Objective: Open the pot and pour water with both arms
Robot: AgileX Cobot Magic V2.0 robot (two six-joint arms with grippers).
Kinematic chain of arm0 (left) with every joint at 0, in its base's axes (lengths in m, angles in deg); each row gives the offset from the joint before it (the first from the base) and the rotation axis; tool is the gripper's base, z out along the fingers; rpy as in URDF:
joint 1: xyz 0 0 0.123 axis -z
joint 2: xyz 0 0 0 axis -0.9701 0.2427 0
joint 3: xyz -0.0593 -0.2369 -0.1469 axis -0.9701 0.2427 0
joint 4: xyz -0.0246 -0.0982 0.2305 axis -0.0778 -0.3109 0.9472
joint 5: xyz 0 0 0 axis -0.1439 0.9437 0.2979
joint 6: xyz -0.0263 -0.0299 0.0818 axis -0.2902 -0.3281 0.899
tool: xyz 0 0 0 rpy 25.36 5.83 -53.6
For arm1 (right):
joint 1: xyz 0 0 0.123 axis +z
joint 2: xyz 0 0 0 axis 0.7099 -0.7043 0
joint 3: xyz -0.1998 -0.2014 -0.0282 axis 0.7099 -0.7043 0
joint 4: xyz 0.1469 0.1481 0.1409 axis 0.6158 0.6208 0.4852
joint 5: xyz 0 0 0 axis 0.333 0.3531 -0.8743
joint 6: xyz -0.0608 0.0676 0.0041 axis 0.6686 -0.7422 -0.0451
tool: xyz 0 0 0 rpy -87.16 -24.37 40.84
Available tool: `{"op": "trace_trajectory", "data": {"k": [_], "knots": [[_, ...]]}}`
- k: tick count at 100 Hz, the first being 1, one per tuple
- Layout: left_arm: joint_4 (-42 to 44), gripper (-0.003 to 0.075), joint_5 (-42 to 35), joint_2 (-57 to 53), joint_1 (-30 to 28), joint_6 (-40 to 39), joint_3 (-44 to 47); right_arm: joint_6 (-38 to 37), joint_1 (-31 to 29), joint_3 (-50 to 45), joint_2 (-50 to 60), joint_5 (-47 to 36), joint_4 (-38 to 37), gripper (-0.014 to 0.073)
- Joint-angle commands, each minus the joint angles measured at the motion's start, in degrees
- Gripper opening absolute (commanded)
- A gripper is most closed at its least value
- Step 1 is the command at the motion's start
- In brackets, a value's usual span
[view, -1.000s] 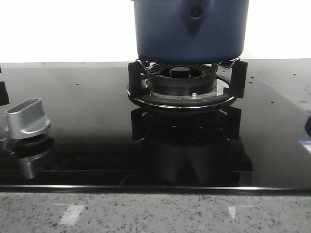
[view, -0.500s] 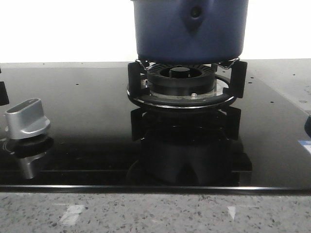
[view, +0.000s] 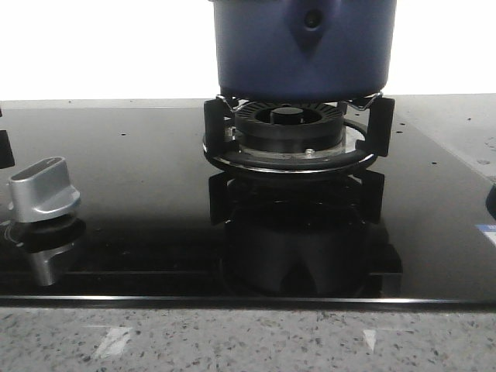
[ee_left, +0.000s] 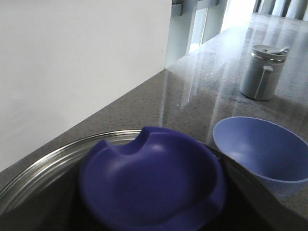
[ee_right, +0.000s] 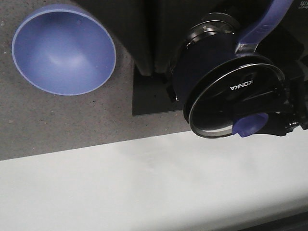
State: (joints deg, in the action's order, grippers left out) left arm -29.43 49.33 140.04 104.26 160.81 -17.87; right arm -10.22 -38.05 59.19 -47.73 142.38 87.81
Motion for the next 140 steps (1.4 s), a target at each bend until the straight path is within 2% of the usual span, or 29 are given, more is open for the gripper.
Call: {"op": "trace_trajectory", "data": {"k": [1, 25, 94, 140], "knots": [[-4.7, 0.0388, 0.5, -2.9, 0.4, 0.2, -2.4, 0.6, 0.9, 1.3, -0.2, -3.9, -0.3, -0.007], [-4.7, 0.0388, 0.4, -2.9, 0.4, 0.2, -2.4, 0.7, 3.4, 1.2, -0.2, -4.4, -2.0, -0.007], [-3.6, 0.0388, 1.3, -2.9, 0.5, 0.2, -2.4, 0.7, 3.3, -6.1, 0.1, -11.2, -1.7, -0.007], [-2.3, 0.0388, 6.5, -2.9, 0.5, 0.2, -2.4, 0.7, 3.4, -6.1, 0.1, -11.9, -1.7, -0.007]]}}
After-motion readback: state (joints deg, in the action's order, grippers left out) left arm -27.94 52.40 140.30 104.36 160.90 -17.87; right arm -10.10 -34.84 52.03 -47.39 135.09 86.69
